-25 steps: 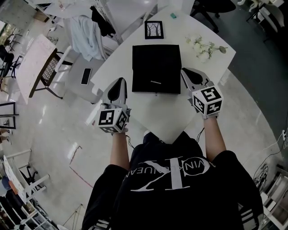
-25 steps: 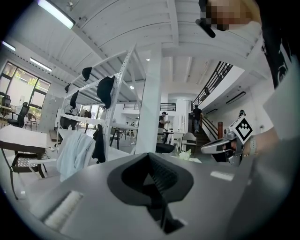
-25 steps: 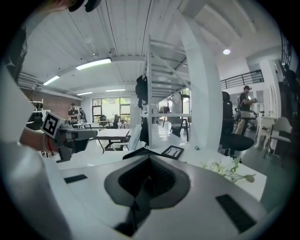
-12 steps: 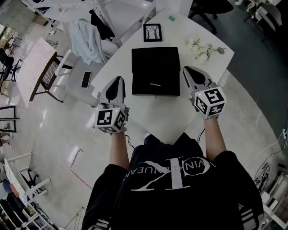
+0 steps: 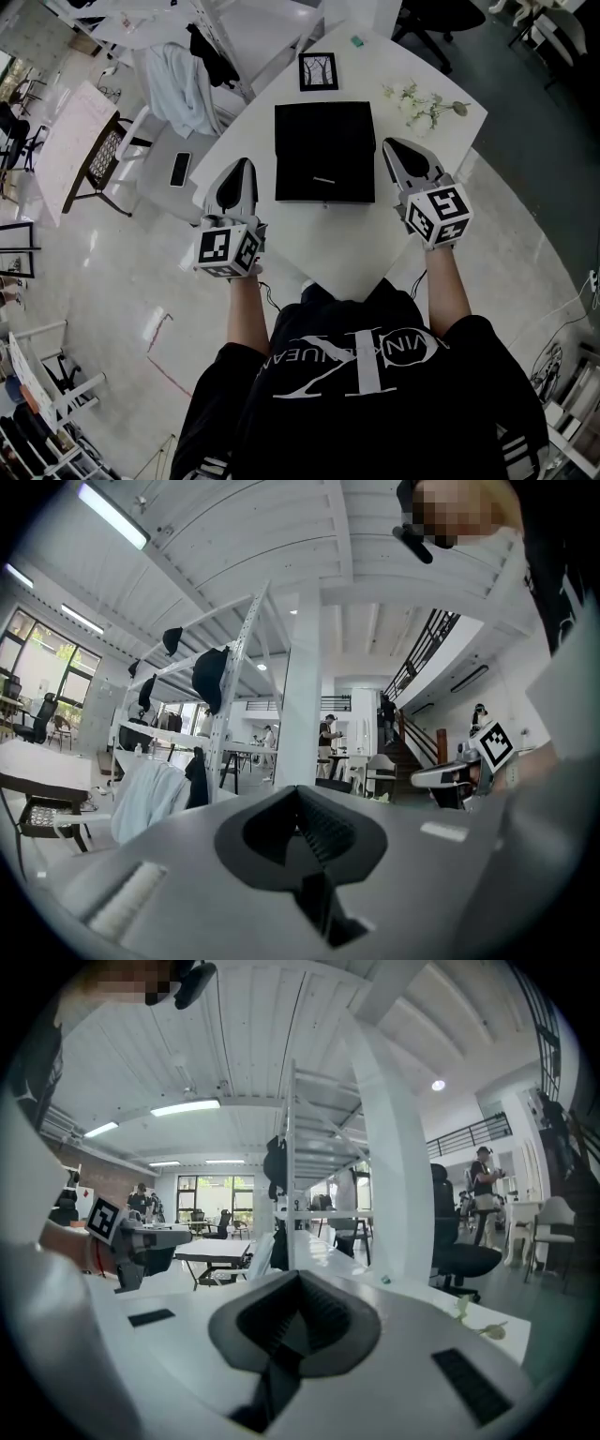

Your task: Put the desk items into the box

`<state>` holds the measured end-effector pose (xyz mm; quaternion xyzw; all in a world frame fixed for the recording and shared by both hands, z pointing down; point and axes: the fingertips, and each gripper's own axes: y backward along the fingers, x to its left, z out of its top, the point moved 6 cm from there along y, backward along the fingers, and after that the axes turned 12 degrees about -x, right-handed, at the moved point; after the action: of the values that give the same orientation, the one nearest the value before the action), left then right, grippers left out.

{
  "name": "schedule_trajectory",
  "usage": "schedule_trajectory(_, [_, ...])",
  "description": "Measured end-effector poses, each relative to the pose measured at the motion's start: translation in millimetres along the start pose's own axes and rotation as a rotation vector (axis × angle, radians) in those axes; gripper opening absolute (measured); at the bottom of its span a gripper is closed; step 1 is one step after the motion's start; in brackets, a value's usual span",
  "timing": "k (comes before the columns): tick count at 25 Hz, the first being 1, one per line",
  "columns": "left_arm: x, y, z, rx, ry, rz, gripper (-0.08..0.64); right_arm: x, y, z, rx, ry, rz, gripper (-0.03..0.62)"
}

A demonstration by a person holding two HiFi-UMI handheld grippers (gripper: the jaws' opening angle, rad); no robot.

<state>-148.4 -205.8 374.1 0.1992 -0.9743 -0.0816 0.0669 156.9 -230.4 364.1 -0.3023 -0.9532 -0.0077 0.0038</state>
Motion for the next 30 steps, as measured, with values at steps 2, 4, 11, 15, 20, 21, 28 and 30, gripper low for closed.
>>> schedule_trajectory(2, [0.1, -1.0, 1.2, -0.004, -0.001, 0.0, 0.011, -1.0, 0.2, 1.0, -0.007, -0.001, -0.003, 0.014])
schedule_trajectory(4, [0.2, -1.5, 2.1, -0.007, -0.002, 0.001, 0.011, -1.6, 0.7, 1.4, -0.012, -0.001, -0.005, 0.014])
schedule_trajectory(11, [1.4, -2.0, 6.7, -0.017, -0.005, 0.006, 0.011, -1.2, 2.4, 3.1, -0.02, 0.0, -0.004, 0.014])
schedule_trajectory(15, [1.4, -0.8, 7.6, -0.015, -0.004, 0.007, 0.011, -0.4, 4.0, 3.6, -0.019, 0.0, -0.005, 0.014])
schedule_trajectory(20, [1.6, -0.4, 7.1, -0.014, -0.005, 0.01, 0.011, -1.1, 4.8, 2.7, -0.019, -0.002, -0.005, 0.014])
schedule_trajectory(21, [1.5, -0.4, 6.8, -0.014, -0.004, 0.011, 0.011, -1.3, 5.0, 2.5, -0.02, -0.001, -0.005, 0.014])
schedule_trajectory(28, [1.3, -2.2, 6.1, -0.011, -0.006, 0.011, 0.011, -3.9, 5.2, 2.5, -0.025, -0.004, -0.006, 0.014])
schedule_trajectory(30, [0.8, -2.3, 6.2, -0.011, -0.006, 0.011, 0.011, -4.3, 5.9, 2.5, -0.027, -0.005, -0.007, 0.014])
